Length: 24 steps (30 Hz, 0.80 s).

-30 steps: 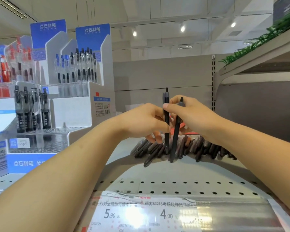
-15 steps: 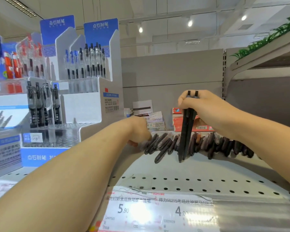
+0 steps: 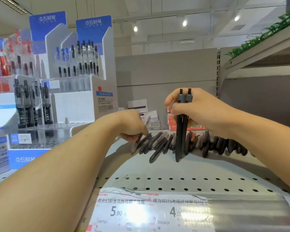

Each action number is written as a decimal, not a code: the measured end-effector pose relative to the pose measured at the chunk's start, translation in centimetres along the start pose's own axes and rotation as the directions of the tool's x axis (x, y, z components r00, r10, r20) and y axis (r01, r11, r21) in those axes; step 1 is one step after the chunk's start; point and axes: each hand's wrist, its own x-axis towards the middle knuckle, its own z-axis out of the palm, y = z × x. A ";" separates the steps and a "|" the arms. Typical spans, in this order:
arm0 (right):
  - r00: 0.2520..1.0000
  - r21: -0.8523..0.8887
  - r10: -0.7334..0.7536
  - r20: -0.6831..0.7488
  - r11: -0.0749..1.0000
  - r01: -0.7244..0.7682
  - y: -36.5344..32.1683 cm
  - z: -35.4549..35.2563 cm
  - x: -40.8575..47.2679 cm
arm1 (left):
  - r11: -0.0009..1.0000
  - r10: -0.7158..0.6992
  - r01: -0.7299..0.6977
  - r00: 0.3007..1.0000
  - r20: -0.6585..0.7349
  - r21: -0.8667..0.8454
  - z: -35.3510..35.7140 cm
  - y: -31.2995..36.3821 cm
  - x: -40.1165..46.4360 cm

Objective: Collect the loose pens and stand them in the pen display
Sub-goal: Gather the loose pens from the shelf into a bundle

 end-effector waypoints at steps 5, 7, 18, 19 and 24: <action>0.994 -0.032 0.047 0.098 0.999 -0.044 0.5 0.2 -0.2 | 0.816 0.402 -0.400 0.912 -0.088 -0.417 -1.3 2.3 -2.5; 0.997 -0.035 0.058 0.050 0.998 -0.057 0.5 0.0 0.0 | 0.820 0.444 -0.432 0.894 -0.062 -0.375 -1.1 2.6 -3.1; 0.999 -0.046 0.002 0.033 0.999 0.000 0.6 -0.7 0.1 | 0.803 0.528 -0.471 0.846 0.070 -0.365 -0.3 3.3 -3.4; 1.000 -0.047 0.007 0.016 0.999 -0.006 0.6 -0.7 0.2 | 0.820 0.494 -0.443 0.868 0.057 -0.363 -0.7 2.9 -3.2; 0.999 -0.062 0.014 0.033 0.998 -0.012 0.4 -0.5 0.0 | 0.969 0.199 -0.175 0.971 -0.133 0.175 -0.4 -0.5 0.2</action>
